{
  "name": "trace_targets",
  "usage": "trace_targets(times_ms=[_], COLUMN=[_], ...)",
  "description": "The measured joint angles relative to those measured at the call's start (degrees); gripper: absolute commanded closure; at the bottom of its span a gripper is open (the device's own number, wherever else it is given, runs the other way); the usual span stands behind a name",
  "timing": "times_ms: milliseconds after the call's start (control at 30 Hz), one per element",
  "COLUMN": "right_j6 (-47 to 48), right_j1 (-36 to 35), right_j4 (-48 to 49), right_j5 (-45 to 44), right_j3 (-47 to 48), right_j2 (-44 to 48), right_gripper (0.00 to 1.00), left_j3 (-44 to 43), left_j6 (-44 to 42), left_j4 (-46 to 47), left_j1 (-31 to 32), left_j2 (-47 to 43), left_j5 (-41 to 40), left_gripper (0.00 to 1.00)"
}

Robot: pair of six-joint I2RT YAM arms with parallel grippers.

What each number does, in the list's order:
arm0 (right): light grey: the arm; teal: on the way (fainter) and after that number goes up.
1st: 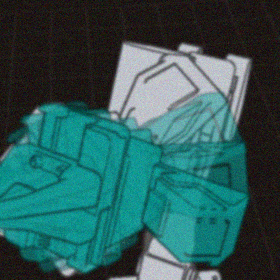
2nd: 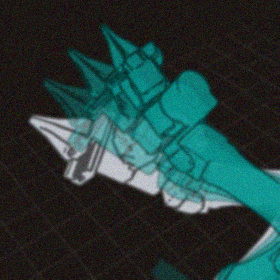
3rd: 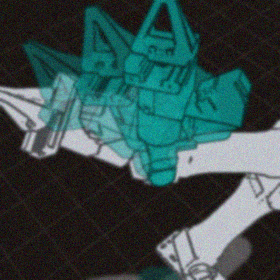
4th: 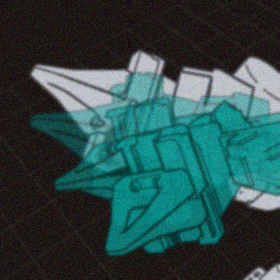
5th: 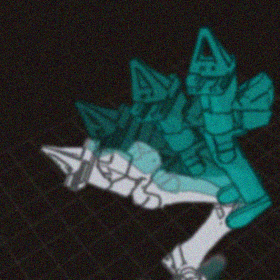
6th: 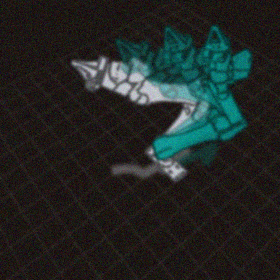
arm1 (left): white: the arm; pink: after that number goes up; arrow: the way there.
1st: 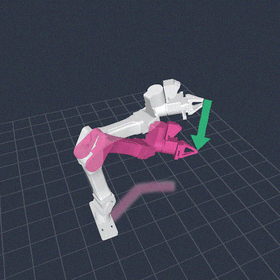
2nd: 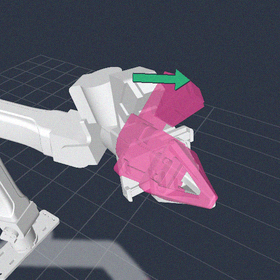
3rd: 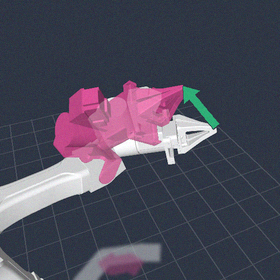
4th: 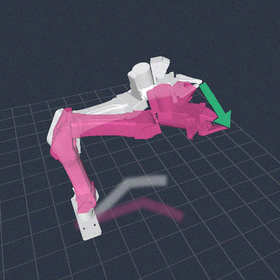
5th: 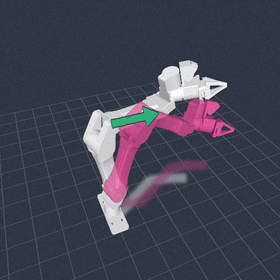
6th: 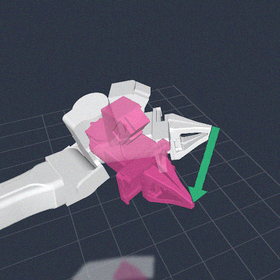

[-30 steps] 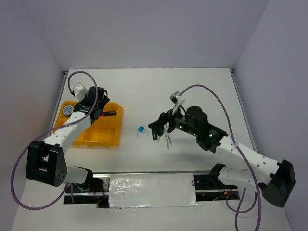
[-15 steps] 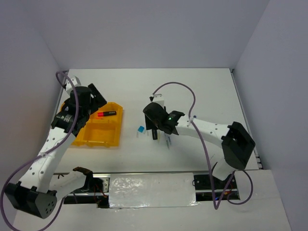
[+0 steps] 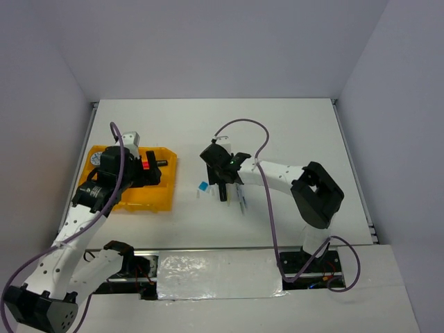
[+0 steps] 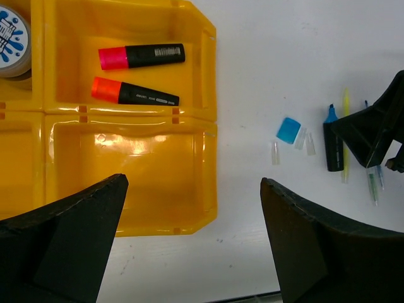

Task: Sort the stationery into containers
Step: Pick up the pen from the center of the board.

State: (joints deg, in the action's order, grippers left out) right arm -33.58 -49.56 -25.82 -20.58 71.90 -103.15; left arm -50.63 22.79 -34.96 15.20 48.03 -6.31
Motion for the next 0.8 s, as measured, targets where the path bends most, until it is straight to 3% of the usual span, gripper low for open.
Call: trace_targets(times_ms=[800], right_j6=[-0.26], right_j1=[1.40], right_j4=[0.66], right_j5=[3.43], right_j3=[-0.79], right_j2=[-4.48], right_gripper=[0.51], left_j3=[0.94], left_j6=[-0.57], left_j4=[0.70], left_j1=[0.83], left_j2=[1.88], left_j5=[1.77], left_gripper=[0.01])
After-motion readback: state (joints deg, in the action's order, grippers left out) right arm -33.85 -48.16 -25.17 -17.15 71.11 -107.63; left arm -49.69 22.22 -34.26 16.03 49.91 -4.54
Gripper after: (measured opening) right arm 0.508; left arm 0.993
